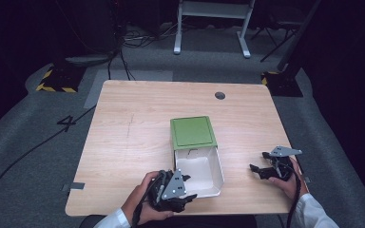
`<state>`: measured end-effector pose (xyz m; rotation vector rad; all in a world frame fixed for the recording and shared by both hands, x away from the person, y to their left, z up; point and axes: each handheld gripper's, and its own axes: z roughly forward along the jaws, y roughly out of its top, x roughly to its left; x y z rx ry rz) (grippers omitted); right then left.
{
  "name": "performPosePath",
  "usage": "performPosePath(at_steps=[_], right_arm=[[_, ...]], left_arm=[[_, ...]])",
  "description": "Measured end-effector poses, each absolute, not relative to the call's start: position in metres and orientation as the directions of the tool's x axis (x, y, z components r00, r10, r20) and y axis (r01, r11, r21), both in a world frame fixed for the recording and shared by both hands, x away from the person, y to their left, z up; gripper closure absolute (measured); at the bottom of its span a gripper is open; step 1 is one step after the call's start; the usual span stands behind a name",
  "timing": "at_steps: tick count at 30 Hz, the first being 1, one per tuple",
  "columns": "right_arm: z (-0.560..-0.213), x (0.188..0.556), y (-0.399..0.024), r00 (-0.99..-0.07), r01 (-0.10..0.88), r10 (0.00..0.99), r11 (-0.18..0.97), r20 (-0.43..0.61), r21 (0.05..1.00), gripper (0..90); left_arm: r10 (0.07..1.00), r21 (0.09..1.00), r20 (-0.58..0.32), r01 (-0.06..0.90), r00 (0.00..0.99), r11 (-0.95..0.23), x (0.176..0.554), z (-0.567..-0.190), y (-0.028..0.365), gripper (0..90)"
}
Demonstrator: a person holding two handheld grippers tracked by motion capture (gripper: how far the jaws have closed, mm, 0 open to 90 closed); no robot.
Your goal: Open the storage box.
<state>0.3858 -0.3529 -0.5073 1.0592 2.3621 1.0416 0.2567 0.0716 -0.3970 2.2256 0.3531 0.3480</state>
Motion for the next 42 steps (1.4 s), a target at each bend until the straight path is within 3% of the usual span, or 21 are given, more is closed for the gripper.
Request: performPosePath(at_steps=[22,36,42], right_arm=[[-0.507,0.386,-0.353,-0.659,0.496,0.752,0.450,-0.015,0.743,15.8],[-0.507,0.386,-0.353,-0.659,0.496,0.752,0.450,-0.015,0.743,15.8],[-0.507,0.386,-0.353,-0.659,0.496,0.752,0.450,-0.015,0.743,15.8]], left_arm=[[0.518,0.772,0.265,0.142,0.813,-0.619,0.268,-0.378,0.126,31.9],[0.613,0.736,0.282,0.244,0.738,-0.632,0.293,-0.397,0.161,27.3],[0.632,0.732,0.248,0.285,0.734,-0.619,0.306,-0.412,0.172,24.6]])
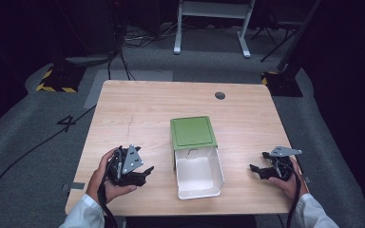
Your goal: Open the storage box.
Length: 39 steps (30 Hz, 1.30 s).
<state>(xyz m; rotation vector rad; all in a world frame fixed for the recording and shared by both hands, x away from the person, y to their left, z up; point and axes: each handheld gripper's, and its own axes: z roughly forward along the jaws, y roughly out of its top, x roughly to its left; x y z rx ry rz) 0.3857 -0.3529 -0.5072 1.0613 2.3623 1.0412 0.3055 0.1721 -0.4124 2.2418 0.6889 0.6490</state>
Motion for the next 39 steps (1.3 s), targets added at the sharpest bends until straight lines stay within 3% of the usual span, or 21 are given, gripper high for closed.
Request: performPosePath(at_steps=[4,15,39], right_arm=[[-0.507,0.386,-0.353,-0.659,0.496,0.752,0.450,-0.015,0.743,15.8],[-0.507,0.386,-0.353,-0.659,0.496,0.752,0.450,-0.016,0.743,15.8],[-0.507,0.386,-0.353,-0.661,0.495,0.750,0.450,-0.013,0.743,16.0]], left_arm=[[0.629,0.727,0.223,0.303,0.744,-0.616,0.314,-0.424,0.180,20.7],[0.660,0.696,0.218,0.359,0.719,-0.622,0.330,-0.455,0.200,20.4],[0.779,0.672,0.050,0.555,0.626,-0.490,0.341,-0.500,0.254,18.2]])
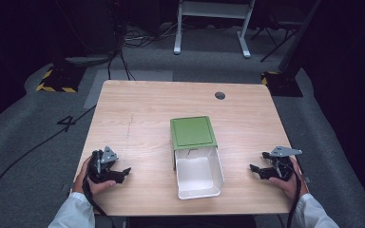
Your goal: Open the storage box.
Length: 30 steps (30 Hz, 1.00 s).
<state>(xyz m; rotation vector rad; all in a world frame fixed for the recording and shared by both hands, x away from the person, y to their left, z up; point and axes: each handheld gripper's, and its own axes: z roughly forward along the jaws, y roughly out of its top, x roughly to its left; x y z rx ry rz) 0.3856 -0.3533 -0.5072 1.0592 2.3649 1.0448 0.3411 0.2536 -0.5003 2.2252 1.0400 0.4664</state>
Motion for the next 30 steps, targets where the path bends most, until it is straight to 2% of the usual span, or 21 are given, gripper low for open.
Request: performPosePath(at_steps=[3,8,30], right_arm=[[-0.507,0.386,-0.353,-0.662,0.495,0.750,0.450,-0.013,0.743,16.0],[-0.507,0.385,-0.354,-0.663,0.494,0.748,0.450,-0.013,0.744,16.1],[-0.507,0.385,-0.353,-0.661,0.495,0.750,0.451,-0.015,0.743,15.7]], left_arm=[[0.791,0.688,0.002,0.573,0.612,-0.446,0.340,-0.505,0.261,17.5],[0.823,0.703,-0.028,0.596,0.568,-0.388,0.337,-0.507,0.268,17.5],[0.826,0.699,-0.015,0.597,0.563,-0.394,0.337,-0.507,0.267,16.7]])
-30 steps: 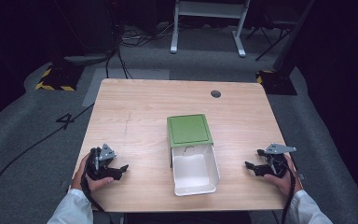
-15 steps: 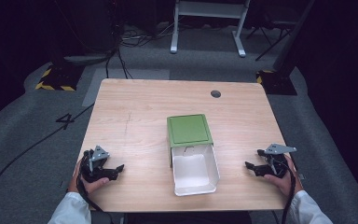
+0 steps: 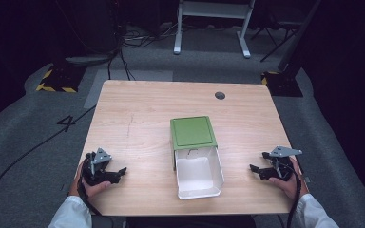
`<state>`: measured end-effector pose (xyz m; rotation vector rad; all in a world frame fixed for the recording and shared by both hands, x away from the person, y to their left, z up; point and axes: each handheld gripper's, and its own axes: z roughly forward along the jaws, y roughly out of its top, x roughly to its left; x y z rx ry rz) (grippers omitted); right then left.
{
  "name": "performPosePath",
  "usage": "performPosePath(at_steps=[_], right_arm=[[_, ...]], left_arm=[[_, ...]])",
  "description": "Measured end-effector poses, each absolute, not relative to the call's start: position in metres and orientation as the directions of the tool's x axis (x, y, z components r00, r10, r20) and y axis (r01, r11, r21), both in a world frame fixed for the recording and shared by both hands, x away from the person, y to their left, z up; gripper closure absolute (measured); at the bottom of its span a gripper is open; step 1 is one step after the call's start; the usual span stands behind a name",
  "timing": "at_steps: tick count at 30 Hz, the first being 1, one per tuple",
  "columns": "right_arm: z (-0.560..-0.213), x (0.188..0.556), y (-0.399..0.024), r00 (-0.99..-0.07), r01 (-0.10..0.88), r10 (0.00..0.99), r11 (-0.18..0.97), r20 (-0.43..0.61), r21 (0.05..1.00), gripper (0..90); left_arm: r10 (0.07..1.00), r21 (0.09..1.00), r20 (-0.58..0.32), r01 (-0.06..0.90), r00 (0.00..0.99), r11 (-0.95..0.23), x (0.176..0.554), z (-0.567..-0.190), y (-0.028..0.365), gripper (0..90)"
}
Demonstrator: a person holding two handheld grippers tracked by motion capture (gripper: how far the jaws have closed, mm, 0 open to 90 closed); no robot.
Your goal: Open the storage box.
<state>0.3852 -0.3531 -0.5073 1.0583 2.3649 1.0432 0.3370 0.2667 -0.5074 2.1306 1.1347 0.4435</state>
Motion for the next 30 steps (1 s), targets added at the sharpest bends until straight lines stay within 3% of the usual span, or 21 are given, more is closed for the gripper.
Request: performPosePath(at_steps=[30], right_arm=[[-0.5073,0.3854,-0.3531,-0.662,0.494,0.749,0.451,-0.015,0.743,15.7]], left_arm=[[0.831,0.697,-0.013,0.601,0.556,-0.391,0.3405,-0.5071,0.2640,16.6]])
